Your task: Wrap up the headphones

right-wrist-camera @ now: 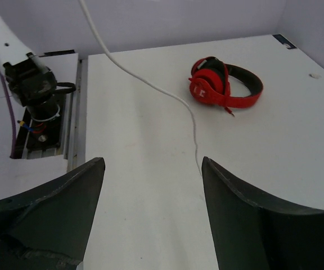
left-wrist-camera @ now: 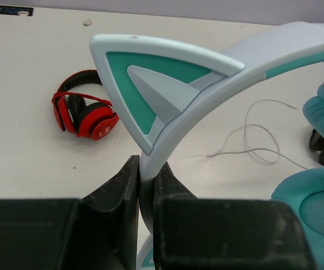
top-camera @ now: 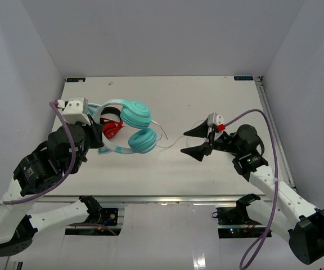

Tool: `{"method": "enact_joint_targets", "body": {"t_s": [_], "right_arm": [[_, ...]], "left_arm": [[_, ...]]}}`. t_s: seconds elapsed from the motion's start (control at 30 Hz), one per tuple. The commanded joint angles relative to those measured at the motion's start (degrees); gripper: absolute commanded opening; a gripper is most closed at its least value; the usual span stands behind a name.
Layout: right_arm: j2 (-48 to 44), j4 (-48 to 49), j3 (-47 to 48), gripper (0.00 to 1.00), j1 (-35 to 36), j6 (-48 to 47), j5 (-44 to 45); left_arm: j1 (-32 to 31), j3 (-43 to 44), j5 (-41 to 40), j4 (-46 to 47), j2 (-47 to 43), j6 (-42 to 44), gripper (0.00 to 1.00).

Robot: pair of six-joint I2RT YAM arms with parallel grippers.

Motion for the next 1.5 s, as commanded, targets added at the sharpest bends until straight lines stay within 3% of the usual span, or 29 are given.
{"method": "enact_joint_targets", "body": {"t_s": [0.0, 0.37, 0.63, 1.13, 1.37, 1.47], "right_arm": [[1.3, 17.51, -2.35, 0.77, 3.07, 1.29, -7.67], [10.02, 24.06, 0.25, 0.75, 9.89, -2.59, -3.14], [15.18, 26.24, 0.44, 0.73, 16.94, -5.07, -3.19], [25.91, 45.45, -4.04, 0.56, 21.4, 2.83, -4.46], [28.43, 48.84, -5.74, 0.42, 21.39, 4.62, -3.64], [30.03, 50.99, -5.62, 0.41, 21.33, 5.72, -3.88]], "left_arm": [[0.1, 1.02, 7.69, 4.36, -1.68, -1.9, 0.0], [0.1, -4.24, 15.92, 6.97, -3.39, -1.68, 0.0], [0.1, -7.72, 15.95, 9.92, -5.6, -2.07, 0.0], [0.1, -6.96, 14.71, 11.01, -7.95, -3.87, 0.0], [0.1, -7.44, 14.84, 11.48, -8.46, -4.37, 0.0], [0.03, -8.22, 15.87, 12.42, -9.0, -4.59, 0.0]]}}
